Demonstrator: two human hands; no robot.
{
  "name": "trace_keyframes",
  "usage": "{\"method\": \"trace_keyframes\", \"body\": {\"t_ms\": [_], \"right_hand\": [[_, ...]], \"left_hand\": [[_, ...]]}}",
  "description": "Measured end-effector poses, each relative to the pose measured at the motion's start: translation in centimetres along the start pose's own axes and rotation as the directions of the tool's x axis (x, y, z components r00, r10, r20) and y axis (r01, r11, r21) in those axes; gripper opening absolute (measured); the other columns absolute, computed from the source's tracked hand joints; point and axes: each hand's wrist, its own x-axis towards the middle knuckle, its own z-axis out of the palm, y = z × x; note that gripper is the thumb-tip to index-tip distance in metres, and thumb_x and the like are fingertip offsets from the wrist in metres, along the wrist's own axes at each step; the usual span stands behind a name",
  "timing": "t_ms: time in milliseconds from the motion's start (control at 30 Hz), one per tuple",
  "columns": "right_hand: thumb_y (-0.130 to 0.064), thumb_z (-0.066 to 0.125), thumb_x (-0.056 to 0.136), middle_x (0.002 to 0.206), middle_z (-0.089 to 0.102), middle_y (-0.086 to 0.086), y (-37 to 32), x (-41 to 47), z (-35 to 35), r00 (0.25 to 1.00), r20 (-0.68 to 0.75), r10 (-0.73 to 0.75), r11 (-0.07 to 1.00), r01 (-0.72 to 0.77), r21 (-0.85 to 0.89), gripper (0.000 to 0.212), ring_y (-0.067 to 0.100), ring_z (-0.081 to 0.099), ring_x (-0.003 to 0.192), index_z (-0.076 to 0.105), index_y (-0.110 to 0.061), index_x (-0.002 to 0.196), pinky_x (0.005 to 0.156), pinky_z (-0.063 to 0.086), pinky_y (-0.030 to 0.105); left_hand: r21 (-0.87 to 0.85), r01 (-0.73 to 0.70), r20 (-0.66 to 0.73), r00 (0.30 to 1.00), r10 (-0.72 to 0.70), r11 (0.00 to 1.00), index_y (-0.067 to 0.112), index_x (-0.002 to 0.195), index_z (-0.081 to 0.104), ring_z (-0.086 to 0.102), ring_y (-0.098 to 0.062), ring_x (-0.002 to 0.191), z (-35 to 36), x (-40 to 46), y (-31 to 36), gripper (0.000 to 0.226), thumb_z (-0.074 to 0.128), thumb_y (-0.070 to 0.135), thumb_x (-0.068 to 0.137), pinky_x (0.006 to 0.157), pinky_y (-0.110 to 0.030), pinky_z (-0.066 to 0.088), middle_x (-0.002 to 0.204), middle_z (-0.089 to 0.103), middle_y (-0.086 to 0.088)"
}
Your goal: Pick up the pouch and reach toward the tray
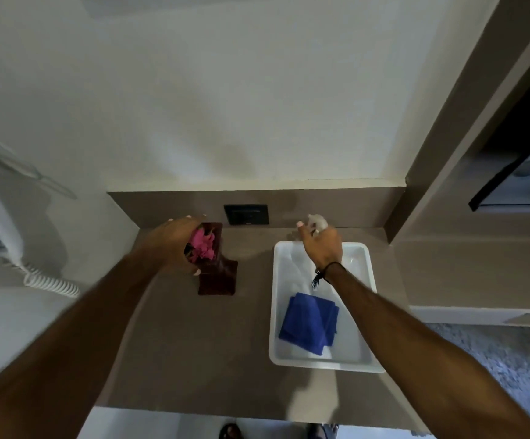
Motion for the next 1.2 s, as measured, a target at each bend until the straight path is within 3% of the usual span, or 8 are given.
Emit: {"method": "trace_keyframes", "body": {"t_ms": [133, 333, 467, 667, 767, 967, 1067, 1200], "right_hand": [[-0.041, 0.066, 0.089, 0.093, 0.075, 0.011, -2.5, -0.6, 2.1, 0.968, 0.235, -0.092, 0.995, 0.099, -0.020, 0.028, 0.023, 0.071, 0.076, 0.065, -0.014, 0.082, 0.076, 0.062, 0.047], [-0.059, 0.070, 0.074, 0.077, 0.068, 0.006, -5.7, -3.2, 7.4, 0.906, 0.399, -0.140, 0.962, 0.220, -0.161, 0.045, 0.028, 0.070, 0.077, 0.061, -0.015, 0.076, 0.067, 0.059, 0.039], [-0.066, 0.070, 0.067, 0.083, 0.072, 0.004, -6.8, -4.1, 9.8, 0.920, 0.370, -0.131, 0.960, 0.211, -0.183, 0.052, 0.025, 0.069, 0.078, 0.066, -0.017, 0.084, 0.069, 0.060, 0.037], [-0.049, 0.072, 0.072, 0.091, 0.072, 0.007, -6.7, -4.6, 11.3, 0.942, 0.301, -0.150, 0.955, 0.216, -0.203, 0.045, 0.027, 0.070, 0.084, 0.067, -0.012, 0.097, 0.070, 0.059, 0.036], [-0.063, 0.069, 0.069, 0.086, 0.072, 0.006, -6.6, -4.9, 11.0, 0.961, 0.259, -0.100, 0.975, 0.147, -0.169, 0.055, 0.024, 0.070, 0.080, 0.068, -0.012, 0.092, 0.071, 0.061, 0.038], [-0.057, 0.072, 0.079, 0.058, 0.066, -0.005, -4.9, -2.0, 4.7, 0.999, 0.029, -0.044, 0.995, 0.042, 0.092, 0.039, 0.008, 0.064, 0.050, 0.063, -0.022, 0.065, 0.051, 0.053, 0.025], [-0.048, 0.071, 0.085, 0.062, 0.061, -0.004, -2.8, -0.4, 0.8, 0.996, -0.091, 0.009, 0.984, 0.007, 0.178, 0.034, 0.009, 0.057, 0.054, 0.060, -0.021, 0.068, 0.051, 0.047, 0.015], [-0.046, 0.072, 0.084, 0.069, 0.064, 0.003, -0.1, 0.4, -1.2, 0.985, -0.170, 0.036, 0.978, 0.000, 0.208, 0.037, 0.012, 0.058, 0.063, 0.072, -0.009, 0.083, 0.065, 0.051, 0.025]], "left_hand": [[-0.021, 0.009, 0.034, 0.999, -0.008, 1.000, 0.016, 0.138, 0.047, 0.057, -0.029, 0.113, -1.1, 0.3, -0.6, 0.108, 0.096, 0.031, 0.043, 0.095, -0.035, 0.046, 0.123, 0.058, -0.009], [0.003, 0.143, 0.022, 0.990, -0.143, 0.990, 0.015, 0.141, 0.042, 0.054, -0.029, 0.111, -1.7, -1.0, -2.9, 0.120, 0.097, 0.032, 0.036, 0.093, -0.039, 0.046, 0.124, 0.055, -0.009], [-0.019, 0.139, 0.020, 0.990, -0.139, 0.990, 0.014, 0.139, 0.044, 0.054, -0.027, 0.109, -1.8, -1.2, -3.5, 0.119, 0.097, 0.034, 0.035, 0.093, -0.038, 0.046, 0.121, 0.056, -0.008], [-0.042, 0.116, 0.032, 0.993, -0.115, 0.992, 0.014, 0.135, 0.047, 0.055, -0.027, 0.108, -2.1, -1.5, -4.5, 0.115, 0.097, 0.037, 0.034, 0.091, -0.036, 0.047, 0.118, 0.056, -0.007], [-0.047, 0.111, 0.027, 0.994, -0.110, 0.993, 0.016, 0.136, 0.047, 0.054, -0.026, 0.107, -2.0, -1.7, -4.8, 0.117, 0.097, 0.040, 0.033, 0.090, -0.036, 0.046, 0.117, 0.056, -0.006], [-0.052, 0.066, 0.039, 0.997, -0.064, 0.996, 0.019, 0.134, 0.047, 0.054, -0.023, 0.104, -2.4, -1.7, -4.5, 0.115, 0.096, 0.044, 0.034, 0.092, -0.038, 0.049, 0.115, 0.055, -0.003], [-0.046, 0.042, 0.052, 0.998, -0.039, 0.998, 0.017, 0.133, 0.049, 0.055, -0.024, 0.104, -2.5, -1.5, -3.9, 0.111, 0.095, 0.044, 0.037, 0.093, -0.040, 0.050, 0.116, 0.056, -0.004], [-0.033, 0.027, 0.034, 0.999, -0.026, 0.999, 0.017, 0.136, 0.048, 0.057, -0.026, 0.106, -2.5, -1.2, -2.9, 0.114, 0.096, 0.046, 0.037, 0.091, -0.038, 0.050, 0.119, 0.058, -0.006]]}}
